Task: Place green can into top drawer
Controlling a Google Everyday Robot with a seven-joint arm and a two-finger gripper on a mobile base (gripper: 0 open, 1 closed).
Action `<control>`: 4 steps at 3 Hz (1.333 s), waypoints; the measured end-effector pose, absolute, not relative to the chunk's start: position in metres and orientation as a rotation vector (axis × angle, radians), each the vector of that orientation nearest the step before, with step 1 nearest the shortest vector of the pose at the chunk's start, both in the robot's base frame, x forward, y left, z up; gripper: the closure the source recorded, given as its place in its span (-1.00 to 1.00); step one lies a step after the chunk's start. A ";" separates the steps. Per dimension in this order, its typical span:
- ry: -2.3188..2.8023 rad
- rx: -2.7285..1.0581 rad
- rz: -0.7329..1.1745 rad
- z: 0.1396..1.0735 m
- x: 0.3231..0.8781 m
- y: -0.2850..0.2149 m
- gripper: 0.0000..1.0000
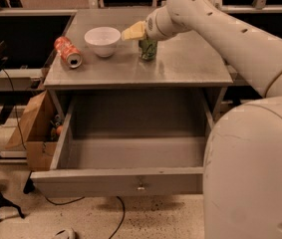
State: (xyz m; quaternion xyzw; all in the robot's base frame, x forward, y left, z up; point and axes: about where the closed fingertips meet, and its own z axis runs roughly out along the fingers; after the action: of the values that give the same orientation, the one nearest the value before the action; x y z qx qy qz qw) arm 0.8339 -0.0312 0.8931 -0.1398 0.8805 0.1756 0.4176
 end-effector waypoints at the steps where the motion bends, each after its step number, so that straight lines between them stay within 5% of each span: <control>1: 2.206 -0.331 0.405 0.886 0.845 -0.033 -0.16; 3: 2.193 -0.289 0.345 0.913 0.827 -0.080 0.75; 4: 2.153 -0.300 0.380 0.969 0.790 -0.114 1.00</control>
Offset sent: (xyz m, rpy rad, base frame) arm 0.0107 -0.0415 0.0027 -0.0686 -0.0294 -0.0863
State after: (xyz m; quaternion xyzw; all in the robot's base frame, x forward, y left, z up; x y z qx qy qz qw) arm 0.7902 -0.1145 0.9689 -0.1213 0.8710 0.1537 0.4505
